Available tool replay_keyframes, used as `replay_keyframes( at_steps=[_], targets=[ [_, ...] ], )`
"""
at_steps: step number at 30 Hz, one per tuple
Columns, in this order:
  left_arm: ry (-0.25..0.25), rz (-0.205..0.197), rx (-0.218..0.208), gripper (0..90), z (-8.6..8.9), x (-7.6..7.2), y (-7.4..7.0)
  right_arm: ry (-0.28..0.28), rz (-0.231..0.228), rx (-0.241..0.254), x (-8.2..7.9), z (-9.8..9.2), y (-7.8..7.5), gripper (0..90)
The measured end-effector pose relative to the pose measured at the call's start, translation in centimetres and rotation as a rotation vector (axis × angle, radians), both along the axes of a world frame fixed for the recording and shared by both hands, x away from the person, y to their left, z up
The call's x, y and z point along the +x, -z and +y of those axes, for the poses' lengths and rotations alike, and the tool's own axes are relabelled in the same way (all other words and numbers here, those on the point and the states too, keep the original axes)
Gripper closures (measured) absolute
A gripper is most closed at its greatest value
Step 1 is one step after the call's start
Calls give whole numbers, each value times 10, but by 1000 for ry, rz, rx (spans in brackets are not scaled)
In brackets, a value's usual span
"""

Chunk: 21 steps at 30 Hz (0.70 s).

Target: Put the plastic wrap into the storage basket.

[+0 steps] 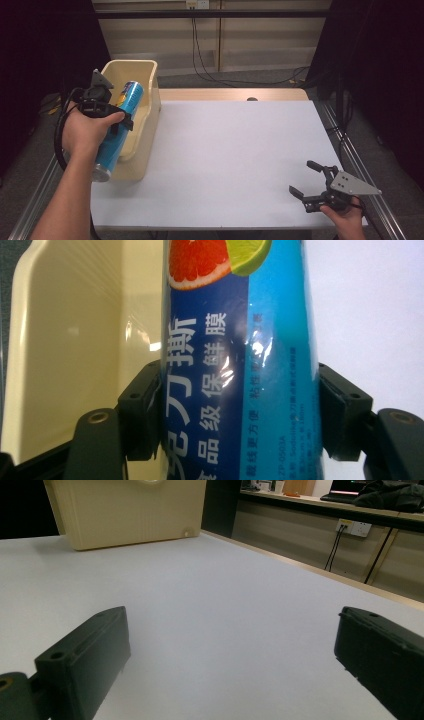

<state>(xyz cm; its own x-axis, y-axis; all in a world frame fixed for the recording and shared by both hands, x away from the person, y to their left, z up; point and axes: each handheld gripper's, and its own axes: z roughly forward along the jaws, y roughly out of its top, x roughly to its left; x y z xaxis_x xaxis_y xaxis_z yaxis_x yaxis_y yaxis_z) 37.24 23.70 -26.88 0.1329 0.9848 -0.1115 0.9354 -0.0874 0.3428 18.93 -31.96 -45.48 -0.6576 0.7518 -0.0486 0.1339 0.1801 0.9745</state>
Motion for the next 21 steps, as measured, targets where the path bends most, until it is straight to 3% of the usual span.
replay_keyframes(
  at_steps=[13, 21],
  targets=[
    [15, 28, 7, 320, 1, 3, 8, 1, -1, 0, 0, -1, 0, 9],
    [-2, 37, 7, 320, 0, 4, 14, 1, -2, -3, 0, -1, 0, 9]
  ],
)
